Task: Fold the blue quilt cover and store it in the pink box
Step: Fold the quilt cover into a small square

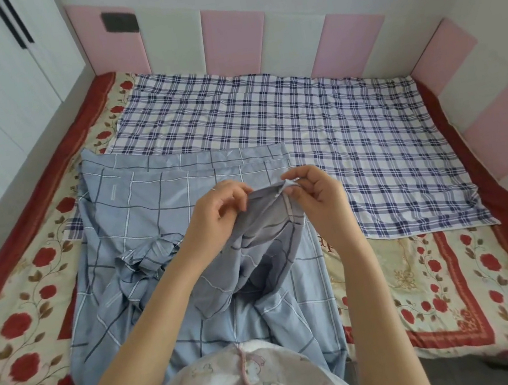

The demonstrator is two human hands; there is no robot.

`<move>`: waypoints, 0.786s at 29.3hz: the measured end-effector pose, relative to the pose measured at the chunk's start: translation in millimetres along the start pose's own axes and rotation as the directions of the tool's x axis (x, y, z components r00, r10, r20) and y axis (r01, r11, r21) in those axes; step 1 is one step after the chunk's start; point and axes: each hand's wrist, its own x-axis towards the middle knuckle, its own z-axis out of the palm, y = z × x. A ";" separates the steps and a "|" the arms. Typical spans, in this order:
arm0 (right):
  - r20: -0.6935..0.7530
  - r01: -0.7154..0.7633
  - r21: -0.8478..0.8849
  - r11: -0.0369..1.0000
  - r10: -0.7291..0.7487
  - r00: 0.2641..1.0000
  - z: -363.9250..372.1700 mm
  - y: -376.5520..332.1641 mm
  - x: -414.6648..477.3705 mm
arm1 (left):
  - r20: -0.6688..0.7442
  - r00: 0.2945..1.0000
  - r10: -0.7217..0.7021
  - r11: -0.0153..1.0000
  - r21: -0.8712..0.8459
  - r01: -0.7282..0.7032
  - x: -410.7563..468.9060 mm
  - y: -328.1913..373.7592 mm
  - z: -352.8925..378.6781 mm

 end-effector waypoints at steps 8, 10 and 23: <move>-0.055 0.110 -0.162 0.981 -0.120 0.991 4.3 -4.9 -0.7 | -0.090 0.991 0.099 0.987 0.138 -0.086 -7.0 9.1 21.2; -0.058 0.109 -0.182 0.977 -0.122 0.991 3.9 -4.2 -0.7 | -0.144 0.981 0.132 0.965 0.245 -0.094 -8.4 8.3 25.9; -0.087 0.125 -0.165 0.978 -0.141 0.986 2.3 -7.7 -2.6 | -0.203 0.977 -0.072 0.997 -0.030 0.068 -0.7 28.3 1.5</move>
